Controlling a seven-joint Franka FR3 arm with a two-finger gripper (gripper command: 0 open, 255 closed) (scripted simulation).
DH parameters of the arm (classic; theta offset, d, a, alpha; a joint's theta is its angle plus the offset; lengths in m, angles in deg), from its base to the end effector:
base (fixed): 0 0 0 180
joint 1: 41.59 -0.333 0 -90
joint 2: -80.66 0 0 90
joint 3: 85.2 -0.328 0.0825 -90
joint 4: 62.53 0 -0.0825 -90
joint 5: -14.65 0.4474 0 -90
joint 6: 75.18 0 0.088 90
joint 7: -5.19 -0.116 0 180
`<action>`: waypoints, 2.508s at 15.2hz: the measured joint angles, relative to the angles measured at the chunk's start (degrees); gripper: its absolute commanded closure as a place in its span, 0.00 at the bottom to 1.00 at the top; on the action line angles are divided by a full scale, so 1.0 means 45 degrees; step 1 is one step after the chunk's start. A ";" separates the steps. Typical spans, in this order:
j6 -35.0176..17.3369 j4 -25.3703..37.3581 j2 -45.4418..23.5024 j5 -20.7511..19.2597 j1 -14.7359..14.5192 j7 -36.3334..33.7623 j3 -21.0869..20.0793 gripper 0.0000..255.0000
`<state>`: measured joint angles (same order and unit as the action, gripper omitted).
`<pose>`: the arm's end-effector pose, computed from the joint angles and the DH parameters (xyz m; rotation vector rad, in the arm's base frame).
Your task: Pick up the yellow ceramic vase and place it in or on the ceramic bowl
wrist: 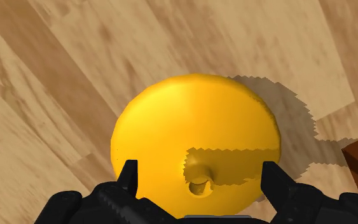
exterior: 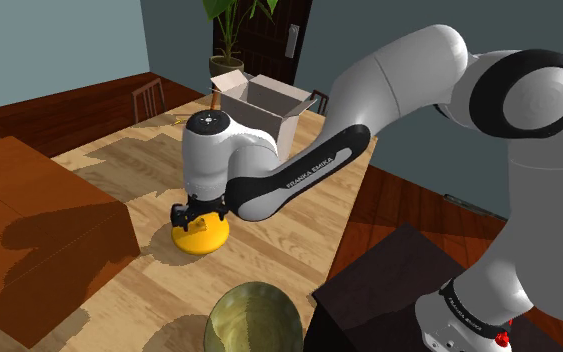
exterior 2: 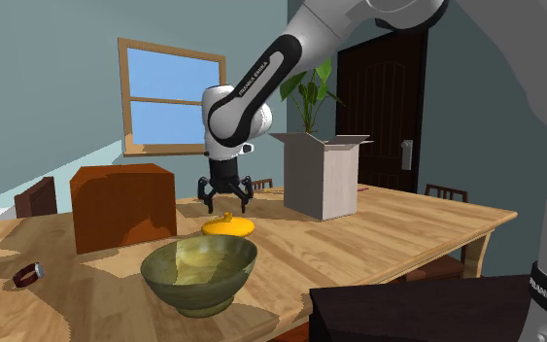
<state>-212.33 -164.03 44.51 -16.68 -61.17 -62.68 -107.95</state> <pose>0.5466 0.4649 0.1881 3.0934 -0.1981 0.2540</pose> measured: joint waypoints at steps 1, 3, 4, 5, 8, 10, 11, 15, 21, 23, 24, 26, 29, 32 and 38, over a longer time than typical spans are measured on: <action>-0.0069 0.0053 -0.0123 -0.0054 -0.0018 -0.0015 0.0050 0.00; -0.0122 0.0071 -0.0197 -0.0094 -0.0039 -0.0043 0.0084 0.00; -0.0128 0.0081 -0.0211 -0.0100 -0.0042 -0.0043 0.0089 0.00; -0.0132 0.0085 -0.0218 -0.0104 -0.0044 -0.0046 0.0092 0.00; -0.0135 0.0090 -0.0225 -0.0106 -0.0046 -0.0047 0.0094 1.00; -0.0135 0.0090 -0.0225 -0.0106 -0.0046 -0.0047 0.0094 1.00; -0.0133 0.0092 -0.0219 -0.0107 -0.0045 -0.0047 0.0094 1.00; -0.0130 0.0102 -0.0224 -0.0105 -0.0051 -0.0045 0.0089 1.00; 0.0043 0.0037 0.0014 0.0025 0.0028 0.0053 -0.0012 1.00; 0.0271 0.0042 0.0251 0.0178 0.0101 0.0176 -0.0127 1.00; 0.0365 0.0012 0.0387 0.0255 0.0159 0.0250 -0.0182 1.00; 0.0572 0.0040 0.0578 0.0385 0.0202 0.0338 -0.0277 1.00; 0.0917 0.0087 0.0901 0.0605 0.0288 0.0506 -0.0432 1.00; 0.1219 0.0121 0.1202 0.0812 0.0402 0.0697 -0.0560 1.00; 0.1942 0.0381 0.1729 0.1220 0.0536 0.1034 -0.0807 1.00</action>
<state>-203.59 -162.32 52.29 -11.19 -58.76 -58.03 -111.58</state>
